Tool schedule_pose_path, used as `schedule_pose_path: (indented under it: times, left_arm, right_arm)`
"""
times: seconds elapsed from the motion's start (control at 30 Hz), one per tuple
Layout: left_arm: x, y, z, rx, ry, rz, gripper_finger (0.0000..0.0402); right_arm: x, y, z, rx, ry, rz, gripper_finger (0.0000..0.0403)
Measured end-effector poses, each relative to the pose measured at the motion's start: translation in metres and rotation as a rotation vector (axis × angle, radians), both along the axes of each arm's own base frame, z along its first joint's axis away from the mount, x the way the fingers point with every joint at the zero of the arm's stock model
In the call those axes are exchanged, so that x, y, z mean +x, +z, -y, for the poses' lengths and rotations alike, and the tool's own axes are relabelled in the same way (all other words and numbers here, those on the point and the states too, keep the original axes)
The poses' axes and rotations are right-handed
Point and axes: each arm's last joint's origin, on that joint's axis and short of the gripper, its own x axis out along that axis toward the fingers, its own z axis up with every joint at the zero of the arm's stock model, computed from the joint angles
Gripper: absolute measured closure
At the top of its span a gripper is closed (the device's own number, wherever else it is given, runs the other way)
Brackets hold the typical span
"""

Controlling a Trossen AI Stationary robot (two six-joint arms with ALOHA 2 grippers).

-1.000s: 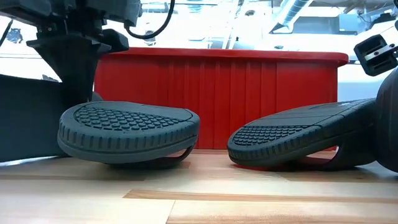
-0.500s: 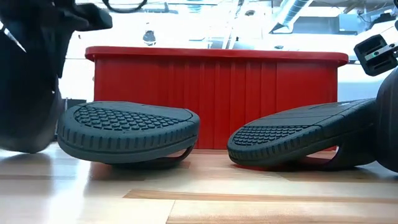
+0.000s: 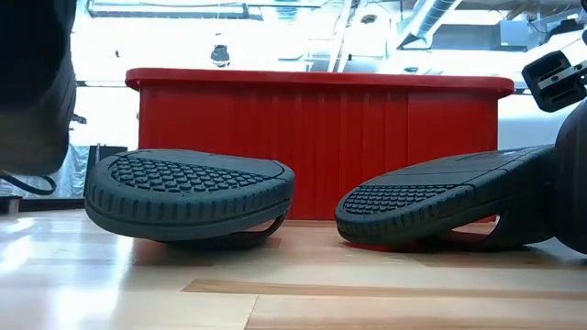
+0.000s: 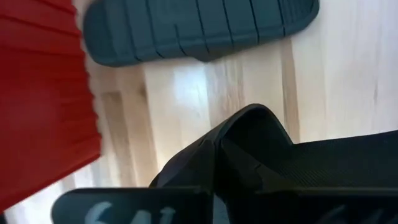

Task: Pick and place slides into bin
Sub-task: Put the black slides into the red bin

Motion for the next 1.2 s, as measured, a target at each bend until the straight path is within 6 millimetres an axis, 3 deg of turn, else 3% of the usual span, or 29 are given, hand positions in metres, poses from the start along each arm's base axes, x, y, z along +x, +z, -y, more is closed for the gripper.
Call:
schedule_pose_path:
  times: [0.73, 0.93, 1.2]
  left_arm:
    - [-0.007, 0.117, -0.009, 0.046, 0.051, 0.402, 0.0401]
    - [-0.008, 0.14, -0.016, 0.119, 0.056, 0.542, 0.0401]
    - [-0.002, 0.154, -0.034, 0.315, 0.075, 0.646, 0.0401]
  right_arm:
    - [0.0, 0.0, 0.0, 0.0, 0.0, 0.0, 0.0403]
    - [0.0, 0.0, 0.0, 0.0, 0.0, 0.0, 0.0403]
    - [0.0, 0.0, 0.0, 0.0, 0.0, 0.0, 0.0403]
